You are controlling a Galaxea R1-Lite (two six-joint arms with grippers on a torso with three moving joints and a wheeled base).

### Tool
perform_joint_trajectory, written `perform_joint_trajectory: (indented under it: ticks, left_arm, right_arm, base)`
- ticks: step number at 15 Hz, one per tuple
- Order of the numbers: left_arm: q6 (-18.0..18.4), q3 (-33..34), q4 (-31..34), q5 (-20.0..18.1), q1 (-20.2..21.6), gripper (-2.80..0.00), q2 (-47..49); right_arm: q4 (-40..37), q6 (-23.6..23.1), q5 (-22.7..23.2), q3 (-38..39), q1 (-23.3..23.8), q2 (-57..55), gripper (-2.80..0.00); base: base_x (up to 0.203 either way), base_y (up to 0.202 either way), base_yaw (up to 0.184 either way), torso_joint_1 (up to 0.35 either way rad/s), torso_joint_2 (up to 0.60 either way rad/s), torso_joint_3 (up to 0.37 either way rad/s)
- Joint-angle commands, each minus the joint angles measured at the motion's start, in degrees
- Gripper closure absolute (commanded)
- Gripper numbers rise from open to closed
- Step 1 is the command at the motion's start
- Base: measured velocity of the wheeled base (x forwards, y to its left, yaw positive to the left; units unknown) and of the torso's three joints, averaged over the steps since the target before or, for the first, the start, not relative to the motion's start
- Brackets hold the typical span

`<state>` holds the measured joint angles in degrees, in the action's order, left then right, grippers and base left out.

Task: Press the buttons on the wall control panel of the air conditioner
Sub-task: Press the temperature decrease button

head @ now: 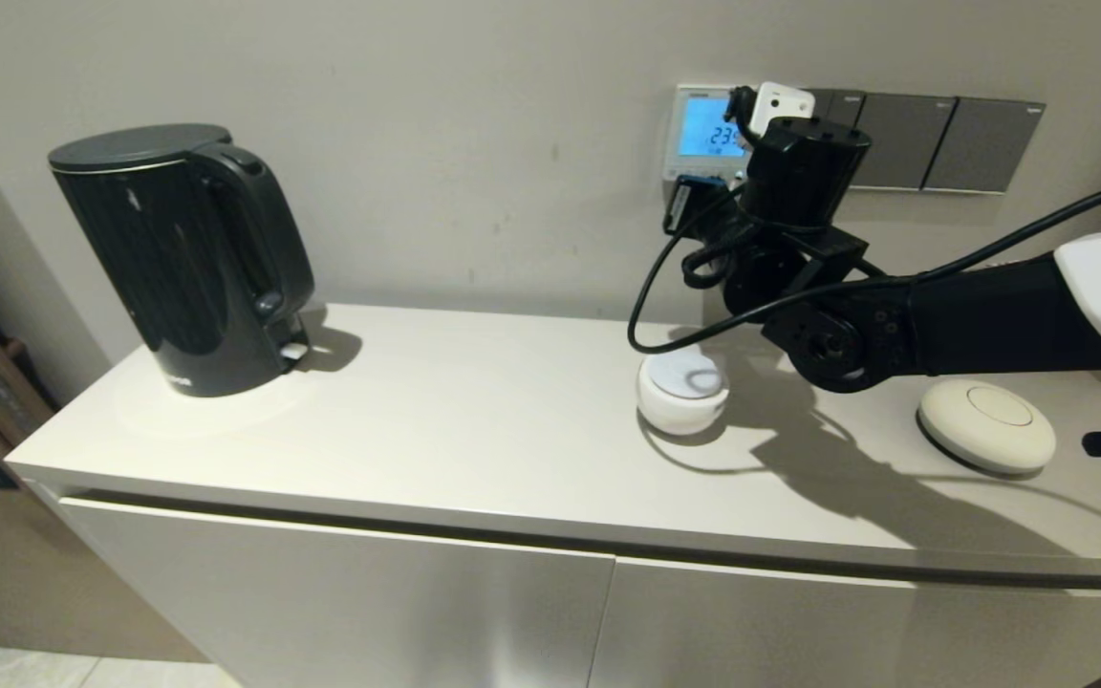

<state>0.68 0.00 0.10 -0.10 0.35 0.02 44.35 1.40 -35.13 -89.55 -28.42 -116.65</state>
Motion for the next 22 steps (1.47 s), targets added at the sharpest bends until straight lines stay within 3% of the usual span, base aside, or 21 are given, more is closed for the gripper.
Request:
perform_joint_trajectory:
  ticks: [1,22]
  left_arm:
    - [0.02,0.00,-0.01,0.03,0.01,0.00,-0.02]
    - [0.02,0.00,-0.01,0.01,0.00,0.00,-0.02]
  right_arm:
    - [0.30,0.00,-0.20,0.34,-0.15,0.55,0.00]
    - [0.30,0.09,-0.11,-0.31,0.03,-0.19,0.00]
  base:
    - [0.000,0.000,0.000,0.000,0.00,0.000]
    - [0.000,0.000,0.000,0.000,0.00,0.000]
